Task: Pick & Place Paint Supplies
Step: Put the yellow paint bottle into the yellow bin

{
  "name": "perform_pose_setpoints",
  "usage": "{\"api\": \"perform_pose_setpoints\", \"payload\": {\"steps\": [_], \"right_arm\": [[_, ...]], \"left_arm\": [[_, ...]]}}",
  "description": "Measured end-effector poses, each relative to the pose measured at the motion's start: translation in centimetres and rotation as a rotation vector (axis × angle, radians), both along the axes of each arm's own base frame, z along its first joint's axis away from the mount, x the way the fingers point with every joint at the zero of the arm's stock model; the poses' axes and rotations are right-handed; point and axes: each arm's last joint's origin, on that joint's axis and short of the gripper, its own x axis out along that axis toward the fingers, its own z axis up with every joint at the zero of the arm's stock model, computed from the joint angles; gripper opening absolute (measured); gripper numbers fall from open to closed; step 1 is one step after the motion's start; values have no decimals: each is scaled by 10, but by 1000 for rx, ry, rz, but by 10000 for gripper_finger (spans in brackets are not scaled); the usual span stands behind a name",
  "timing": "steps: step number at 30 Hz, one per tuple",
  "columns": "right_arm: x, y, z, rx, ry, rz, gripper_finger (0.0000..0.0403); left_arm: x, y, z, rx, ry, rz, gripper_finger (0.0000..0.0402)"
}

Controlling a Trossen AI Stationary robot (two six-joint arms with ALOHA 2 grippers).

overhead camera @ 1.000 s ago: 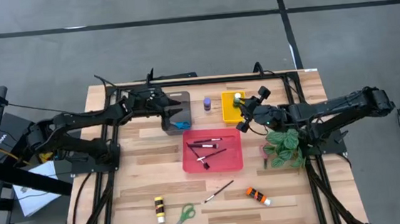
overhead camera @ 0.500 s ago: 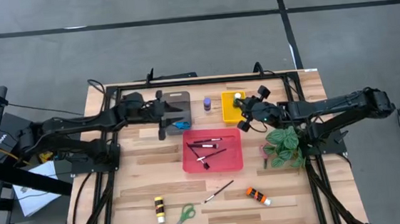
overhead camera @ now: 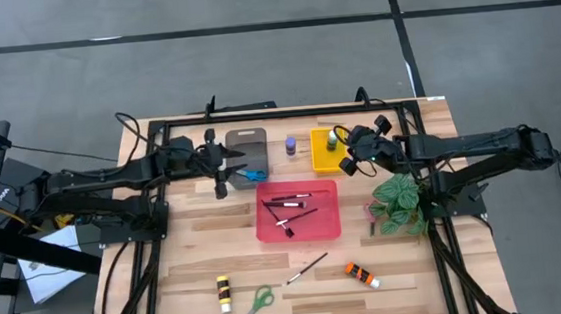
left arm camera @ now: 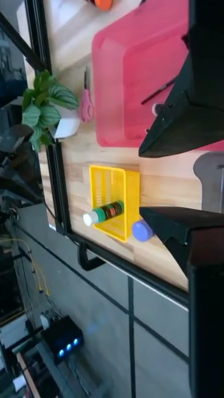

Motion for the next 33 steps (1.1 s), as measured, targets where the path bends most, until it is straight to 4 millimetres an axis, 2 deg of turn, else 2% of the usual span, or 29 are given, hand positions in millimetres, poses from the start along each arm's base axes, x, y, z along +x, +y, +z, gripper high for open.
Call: {"api": "perform_pose_setpoints", "payload": {"steps": [14,22,28,33], "right_arm": [[-8,-7,-6,30,46,-93,86],[-8,-7,-6,49,38,-87,86],[-8,-7,-7,54,38,-83,86],[-8,-6,-7,47,50,-72,86]], "left_arm": [[-1,1,-1,-41,1,67,131],[-3,-6,-12,-126,95,66,131],[-4,-29,-22,-332,187,-48,131],[-10,-64,-31,-397,329,-250,131]]}}
